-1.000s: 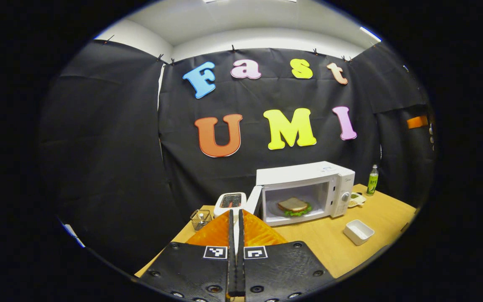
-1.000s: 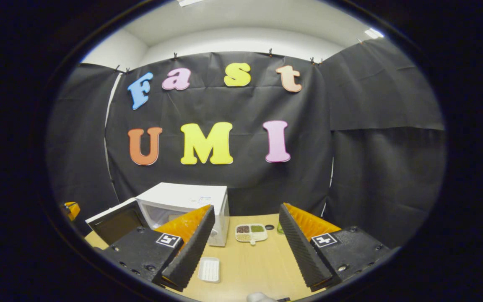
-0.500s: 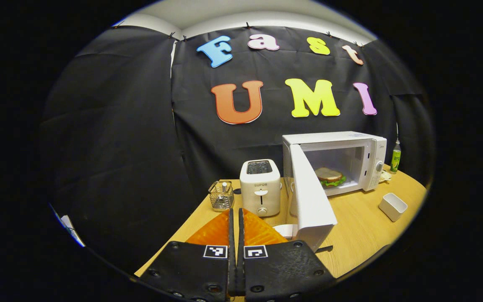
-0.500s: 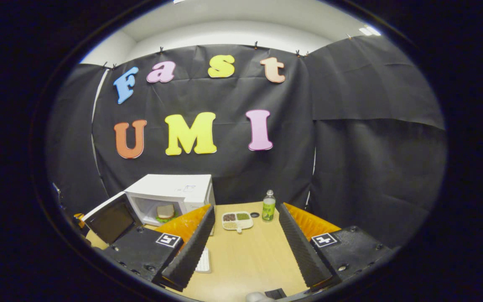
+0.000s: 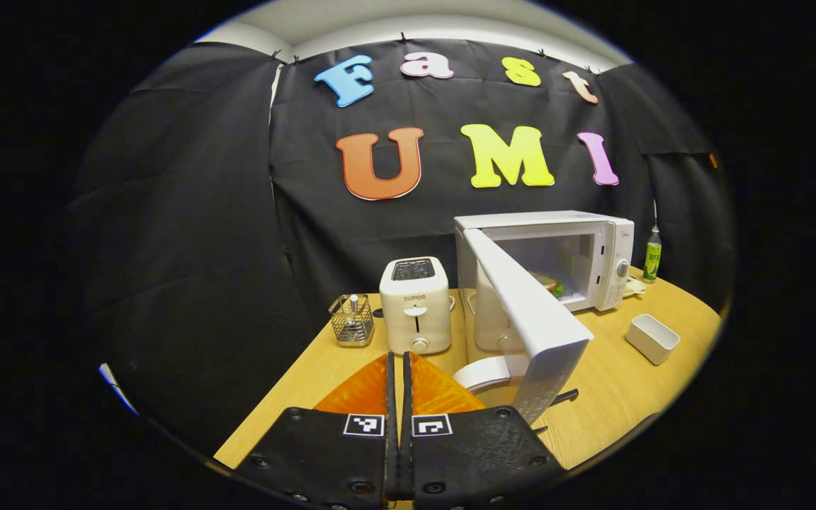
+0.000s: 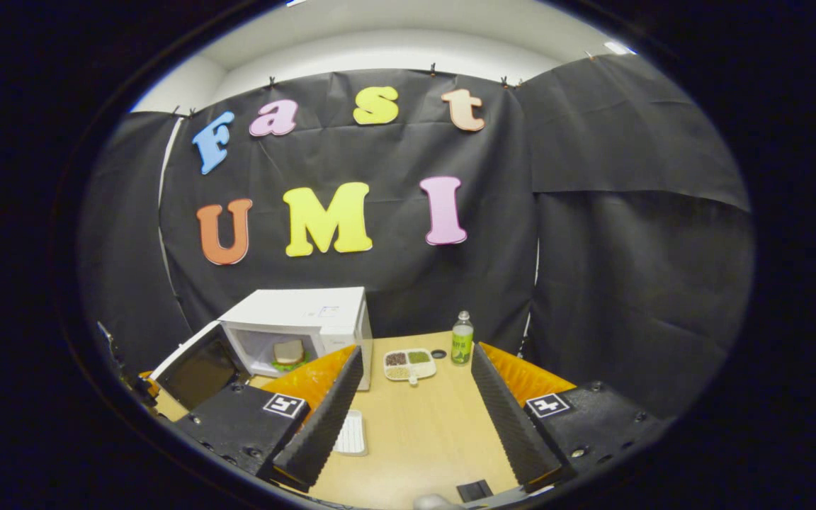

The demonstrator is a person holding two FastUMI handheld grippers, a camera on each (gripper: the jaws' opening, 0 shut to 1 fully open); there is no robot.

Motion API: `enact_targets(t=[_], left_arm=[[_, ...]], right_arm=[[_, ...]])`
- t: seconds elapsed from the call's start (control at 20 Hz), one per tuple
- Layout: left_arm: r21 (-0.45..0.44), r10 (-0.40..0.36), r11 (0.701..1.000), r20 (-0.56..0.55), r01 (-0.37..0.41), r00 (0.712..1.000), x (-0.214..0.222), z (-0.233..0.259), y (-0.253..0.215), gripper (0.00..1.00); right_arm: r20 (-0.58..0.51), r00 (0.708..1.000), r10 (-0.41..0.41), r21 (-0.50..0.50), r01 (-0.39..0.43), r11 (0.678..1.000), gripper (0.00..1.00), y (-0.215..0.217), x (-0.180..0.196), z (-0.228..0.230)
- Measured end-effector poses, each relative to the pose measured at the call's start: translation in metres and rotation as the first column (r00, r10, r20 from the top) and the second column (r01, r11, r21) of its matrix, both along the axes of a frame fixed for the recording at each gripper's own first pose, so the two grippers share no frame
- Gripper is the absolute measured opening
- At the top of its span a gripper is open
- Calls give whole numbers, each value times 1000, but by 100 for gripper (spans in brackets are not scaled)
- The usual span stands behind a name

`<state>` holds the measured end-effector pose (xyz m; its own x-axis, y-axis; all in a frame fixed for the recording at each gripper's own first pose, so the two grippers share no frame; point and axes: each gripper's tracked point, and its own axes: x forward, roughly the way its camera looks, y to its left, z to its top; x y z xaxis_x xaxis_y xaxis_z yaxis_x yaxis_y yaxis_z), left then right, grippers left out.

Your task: Open the microwave oven with the left hand, put the food in, and close the microwave oven.

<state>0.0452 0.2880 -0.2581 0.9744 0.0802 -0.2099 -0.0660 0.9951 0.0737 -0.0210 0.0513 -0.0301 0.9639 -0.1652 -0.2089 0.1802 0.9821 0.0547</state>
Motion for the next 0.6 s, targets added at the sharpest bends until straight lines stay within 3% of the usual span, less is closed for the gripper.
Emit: enact_targets(t=[0.6], left_arm=[[-14,-210,978,18,210,978,10,10,-116,0]], right_arm=[[4,1000,-12,-4,12,1000,98,-10,-7,8]])
